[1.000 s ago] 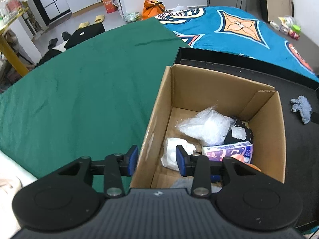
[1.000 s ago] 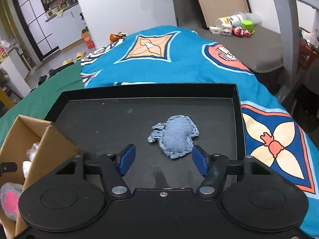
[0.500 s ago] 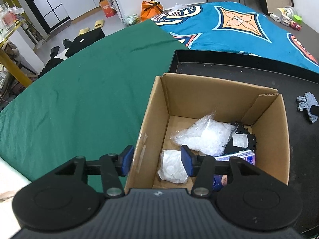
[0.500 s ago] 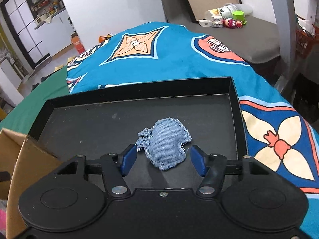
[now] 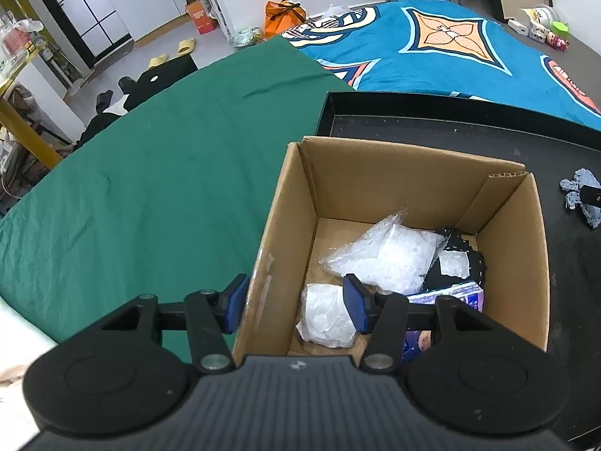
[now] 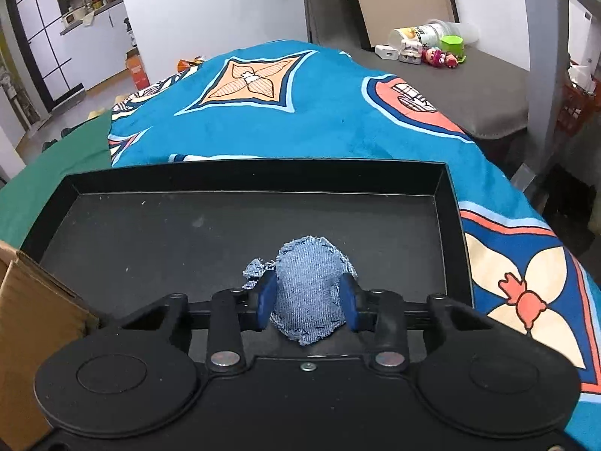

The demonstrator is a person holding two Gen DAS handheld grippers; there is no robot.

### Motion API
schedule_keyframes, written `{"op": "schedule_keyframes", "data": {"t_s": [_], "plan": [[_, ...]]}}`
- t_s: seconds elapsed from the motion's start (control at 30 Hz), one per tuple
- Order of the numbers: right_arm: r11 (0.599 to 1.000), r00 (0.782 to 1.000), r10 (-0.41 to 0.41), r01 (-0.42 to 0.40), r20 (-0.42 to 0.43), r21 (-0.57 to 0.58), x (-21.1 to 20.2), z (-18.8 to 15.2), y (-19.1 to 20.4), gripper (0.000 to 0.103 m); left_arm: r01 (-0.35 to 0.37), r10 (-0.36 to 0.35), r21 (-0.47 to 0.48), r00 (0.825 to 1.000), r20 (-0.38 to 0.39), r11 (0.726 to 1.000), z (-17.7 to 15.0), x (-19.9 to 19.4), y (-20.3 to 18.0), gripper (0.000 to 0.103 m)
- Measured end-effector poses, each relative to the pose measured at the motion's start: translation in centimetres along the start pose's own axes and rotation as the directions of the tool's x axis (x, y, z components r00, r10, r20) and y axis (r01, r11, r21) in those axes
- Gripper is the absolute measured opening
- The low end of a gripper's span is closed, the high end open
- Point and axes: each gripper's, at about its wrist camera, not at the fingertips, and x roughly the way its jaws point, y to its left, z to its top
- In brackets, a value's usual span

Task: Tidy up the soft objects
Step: 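Reach the right tool to the blue cloth on the tray and close on it, then lift the blue cloth with the right tool off the tray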

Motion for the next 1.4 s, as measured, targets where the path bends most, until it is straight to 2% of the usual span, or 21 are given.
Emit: {"op": "schedule_keyframes", "data": {"t_s": [0.2, 0.23, 0.3, 0.33, 0.37, 0.6, 0.7, 0.77, 0.83, 1.0, 1.17, 1.4], "plan": [[1.0, 1.0, -0.002, 0.001, -0.018, -0.01, -0.5, -0.2, 0.0, 0.025, -0.004, 0.004, 0.003, 1.0, 0.001, 1.0, -0.3, -0.3, 0.0, 0.053], [1.0, 1.0, 0.004, -0.004, -0.022, 0.002, -0.7, -0.2, -0.1, 0.019, -0.003, 0.003, 0.002, 1.0, 0.001, 1.0, -0.4, -0.4, 0.0, 0.053], [1.0, 1.0, 0.009, -0.009, -0.02, 0.013, -1.0, -0.1, -0.1, 0.018, -0.003, 0.003, 0.006, 1.0, 0.001, 1.0, -0.5, -0.6, 0.1, 0.053], [1.0, 1.0, 0.012, -0.011, -0.02, 0.019, -1.2, -0.1, -0.2, 0.014, -0.003, 0.003, 0.008, 1.0, 0.0, 1.0, -0.6, -0.7, 0.1, 0.053], [0.999, 1.0, 0.019, -0.019, -0.014, 0.027, -1.5, 0.0, -0.2, 0.0, -0.002, 0.002, 0.008, 1.0, 0.0, 1.0, -0.7, -0.8, 0.2, 0.053], [0.999, 0.999, 0.032, -0.032, -0.013, 0.007, -2.5, -0.1, 0.3, 0.0, 0.013, -0.013, 0.003, 1.0, 0.001, 1.0, -1.4, -1.7, 0.6, 0.053], [0.998, 0.999, 0.043, -0.042, -0.01, 0.039, -2.7, 0.0, -0.1, 0.009, 0.017, -0.017, -0.007, 1.0, 0.007, 1.0, -1.6, -2.0, 0.9, 0.053], [0.998, 0.999, 0.04, -0.04, 0.005, 0.041, -3.0, 0.2, -0.1, 0.038, 0.021, -0.021, -0.013, 1.0, 0.009, 1.0, -1.7, -2.1, 1.0, 0.053], [0.999, 0.999, 0.024, -0.025, 0.023, 0.031, -3.2, 0.3, 0.0, 0.054, 0.019, -0.019, -0.009, 1.0, 0.008, 1.0, -1.7, -2.1, 1.0, 0.053], [0.997, 0.999, 0.023, -0.025, 0.025, 0.069, -3.0, 0.1, -0.7, 0.054, 0.016, -0.016, -0.006, 1.0, 0.013, 1.0, -1.3, -1.9, 0.9, 0.053], [0.982, 0.997, 0.075, -0.077, 0.022, 0.17, -2.3, 0.4, -2.2, 0.054, 0.005, -0.005, -0.004, 1.0, 0.021, 1.0, -0.6, -1.6, 0.9, 0.053], [0.986, 0.996, 0.091, -0.091, 0.012, 0.136, -1.2, 0.2, -1.4, 0.054, -0.005, 0.005, -0.014, 1.0, 0.004, 1.0, -0.3, -0.4, 1.1, 0.053]]}}
